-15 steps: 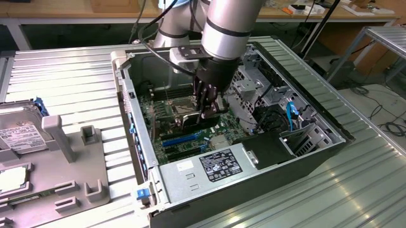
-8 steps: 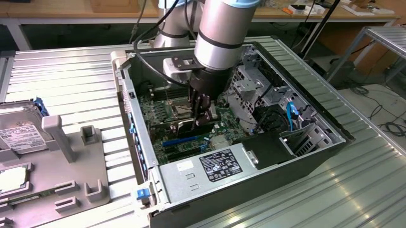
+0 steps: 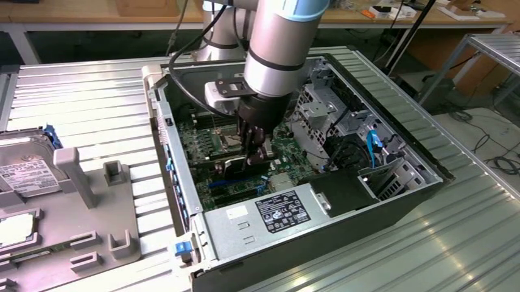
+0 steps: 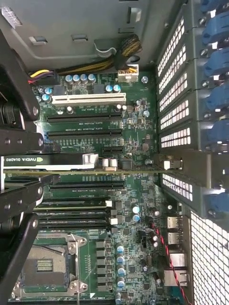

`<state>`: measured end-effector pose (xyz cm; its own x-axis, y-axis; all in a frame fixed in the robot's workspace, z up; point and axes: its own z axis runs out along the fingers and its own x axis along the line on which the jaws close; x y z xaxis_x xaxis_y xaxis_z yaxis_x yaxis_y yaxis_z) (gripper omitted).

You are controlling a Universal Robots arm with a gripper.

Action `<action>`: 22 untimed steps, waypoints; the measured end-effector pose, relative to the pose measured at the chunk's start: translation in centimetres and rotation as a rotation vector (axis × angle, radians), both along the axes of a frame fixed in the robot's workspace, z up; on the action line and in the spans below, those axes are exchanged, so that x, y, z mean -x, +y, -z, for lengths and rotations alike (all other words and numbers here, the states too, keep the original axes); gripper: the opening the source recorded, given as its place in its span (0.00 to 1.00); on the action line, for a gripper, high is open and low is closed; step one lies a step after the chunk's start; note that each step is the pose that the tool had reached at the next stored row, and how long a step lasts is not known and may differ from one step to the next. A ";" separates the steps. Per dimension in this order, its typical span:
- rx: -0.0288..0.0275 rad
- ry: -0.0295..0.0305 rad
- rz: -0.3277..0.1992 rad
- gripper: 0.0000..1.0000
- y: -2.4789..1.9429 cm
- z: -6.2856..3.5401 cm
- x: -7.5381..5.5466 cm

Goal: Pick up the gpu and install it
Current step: 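Insert the gpu into the slot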

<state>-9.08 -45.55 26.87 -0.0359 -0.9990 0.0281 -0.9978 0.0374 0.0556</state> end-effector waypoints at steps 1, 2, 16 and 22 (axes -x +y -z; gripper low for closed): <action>-0.0017 0.0003 0.000 0.27 0.02 0.04 0.0; -0.0042 0.0000 -0.001 0.27 0.11 0.15 0.0; -0.0038 0.0511 -0.017 0.27 0.40 0.40 0.3; -0.0071 0.0511 -0.017 0.27 0.54 0.58 0.3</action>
<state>-9.35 -45.01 26.29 -0.0179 -0.9996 0.0223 -0.9941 0.0202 0.1068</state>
